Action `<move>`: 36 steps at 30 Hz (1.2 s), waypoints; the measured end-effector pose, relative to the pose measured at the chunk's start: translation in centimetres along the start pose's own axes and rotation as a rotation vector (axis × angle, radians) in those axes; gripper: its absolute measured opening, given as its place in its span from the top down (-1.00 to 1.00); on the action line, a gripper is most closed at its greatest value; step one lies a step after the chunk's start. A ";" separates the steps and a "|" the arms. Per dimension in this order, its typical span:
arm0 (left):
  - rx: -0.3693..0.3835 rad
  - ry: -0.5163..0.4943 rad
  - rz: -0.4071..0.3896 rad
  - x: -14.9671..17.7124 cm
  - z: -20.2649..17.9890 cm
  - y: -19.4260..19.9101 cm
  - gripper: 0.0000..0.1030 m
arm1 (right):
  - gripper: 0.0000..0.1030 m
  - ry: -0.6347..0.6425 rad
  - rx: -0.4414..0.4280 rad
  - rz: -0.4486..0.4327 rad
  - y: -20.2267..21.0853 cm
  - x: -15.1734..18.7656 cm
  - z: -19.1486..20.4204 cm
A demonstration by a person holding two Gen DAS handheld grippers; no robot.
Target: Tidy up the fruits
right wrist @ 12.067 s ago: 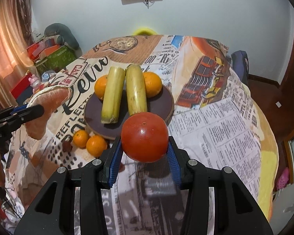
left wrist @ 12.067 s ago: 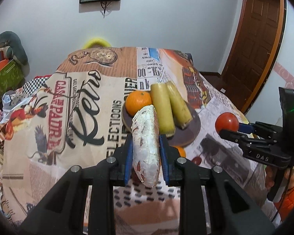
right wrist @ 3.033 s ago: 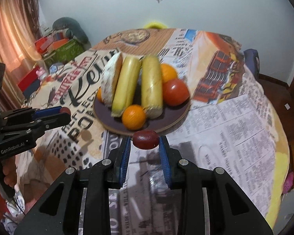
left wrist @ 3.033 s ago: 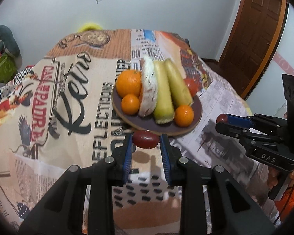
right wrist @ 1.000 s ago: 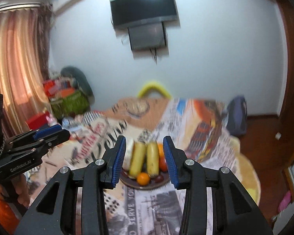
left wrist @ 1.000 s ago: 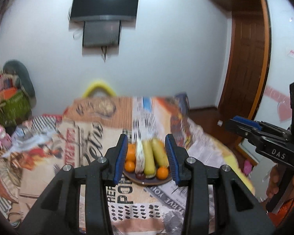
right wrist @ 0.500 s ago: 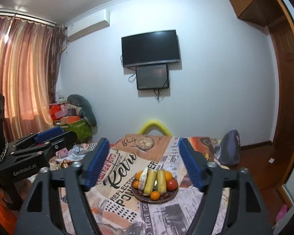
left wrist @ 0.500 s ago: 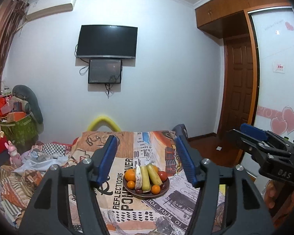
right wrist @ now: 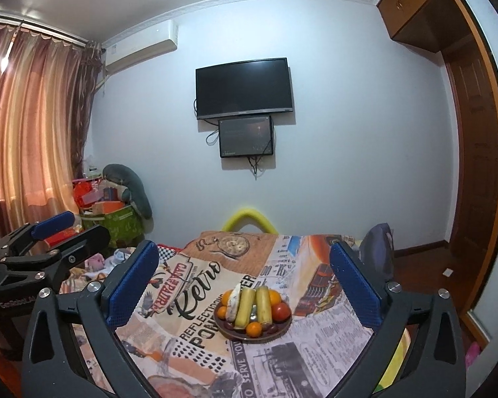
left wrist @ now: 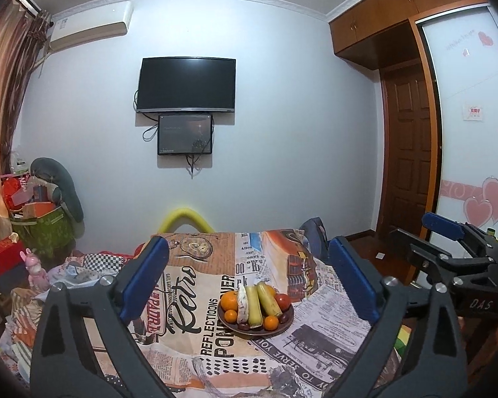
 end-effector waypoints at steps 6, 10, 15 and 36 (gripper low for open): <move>0.002 0.006 0.005 0.2 -0.1 0.0 -0.96 | -0.99 -0.003 0.002 0.006 0.5 0.4 -0.3; 0.005 0.012 0.007 0.3 -0.2 0.0 -0.98 | -0.99 -0.004 0.002 0.005 0.6 0.4 -0.4; 0.004 0.011 0.009 0.4 -0.2 -0.1 -0.98 | -0.99 -0.005 0.001 0.009 0.5 0.3 -0.4; 0.010 0.008 0.010 0.4 -0.4 -0.3 -0.99 | -0.99 -0.003 0.001 0.007 0.7 0.1 -0.4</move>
Point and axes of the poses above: each gripper's, at about its wrist camera, not at the fingertips, and y roughly against the way its jaws point, z to its left, x to its underside, the point moved 10 cm from there along -y, roughly the way its jaws point, and after that the axes turned 15 degrees about x, right-handed, at the moved point
